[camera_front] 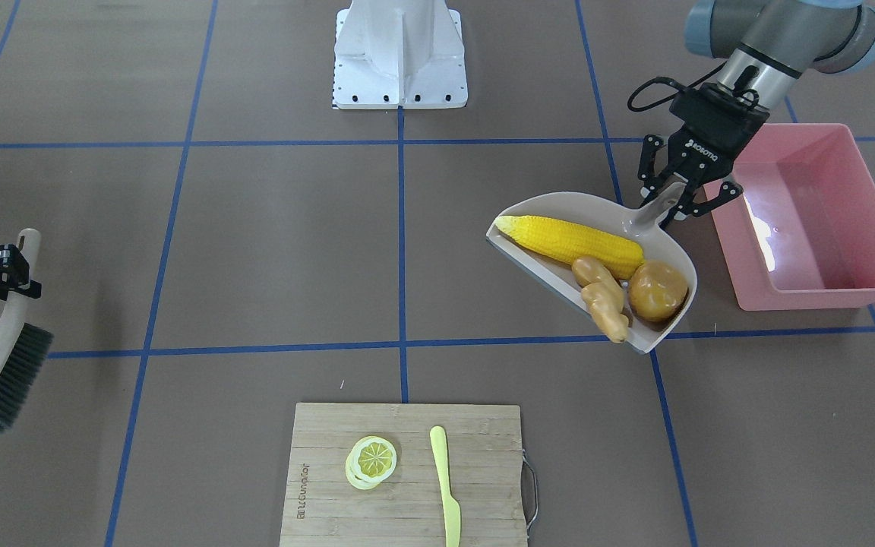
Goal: Sweep and dump trash into bin
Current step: 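Carry the dustpan to the pink bin with the left gripper while the right withdraws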
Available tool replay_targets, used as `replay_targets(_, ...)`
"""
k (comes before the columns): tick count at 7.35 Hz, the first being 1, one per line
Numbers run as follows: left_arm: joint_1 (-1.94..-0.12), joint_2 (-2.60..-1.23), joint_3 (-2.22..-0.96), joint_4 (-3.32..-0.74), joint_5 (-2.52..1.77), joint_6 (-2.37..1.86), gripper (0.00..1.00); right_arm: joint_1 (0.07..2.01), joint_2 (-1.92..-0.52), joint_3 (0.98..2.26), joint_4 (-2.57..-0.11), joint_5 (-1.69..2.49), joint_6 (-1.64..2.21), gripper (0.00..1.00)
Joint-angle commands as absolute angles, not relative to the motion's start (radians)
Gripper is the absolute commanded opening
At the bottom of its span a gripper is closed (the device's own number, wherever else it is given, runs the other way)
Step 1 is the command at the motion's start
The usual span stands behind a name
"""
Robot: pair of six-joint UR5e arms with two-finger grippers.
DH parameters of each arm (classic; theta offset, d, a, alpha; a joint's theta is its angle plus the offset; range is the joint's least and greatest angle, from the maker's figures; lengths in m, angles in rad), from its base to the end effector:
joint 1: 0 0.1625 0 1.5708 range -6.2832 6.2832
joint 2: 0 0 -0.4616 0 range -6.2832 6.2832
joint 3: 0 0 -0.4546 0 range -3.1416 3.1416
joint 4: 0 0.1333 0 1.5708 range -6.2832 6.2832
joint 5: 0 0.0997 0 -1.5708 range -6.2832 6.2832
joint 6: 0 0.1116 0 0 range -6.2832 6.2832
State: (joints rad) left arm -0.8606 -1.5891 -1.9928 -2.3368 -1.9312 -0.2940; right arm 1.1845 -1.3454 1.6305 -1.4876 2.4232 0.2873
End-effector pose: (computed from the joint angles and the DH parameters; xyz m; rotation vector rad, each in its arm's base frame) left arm 0.2892 -0.4804 0.3743 0.9064 0.8626 0.5785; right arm -0.2026 -0.6289 0.5172 0.0479 -0.9109 -0.2490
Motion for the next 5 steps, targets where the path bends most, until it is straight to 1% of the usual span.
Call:
replay_targets(1,-0.954,-1.459,-2.066,-2.330,-2.017,-0.295,0.00,1.203,-1.348,1.783,-1.985,2.275,0.002,0.00)
replay_targets(2,-0.977,-1.403,-2.110,-2.316,-2.019,-0.296,0.00,1.201,-1.356,1.817,-2.123,2.260,-0.006,0.00)
replay_targets(4,-1.021,-1.304,-2.189,-2.292,-2.022,-0.381,0.00,1.183,-1.495,1.813,-2.120,2.319,0.008,0.00)
replay_targets(5,-1.041,-1.243,-2.225,-2.290,-2.028,-0.418,0.00,1.181,-1.529,1.816,-2.114,2.336,0.020,0.00)
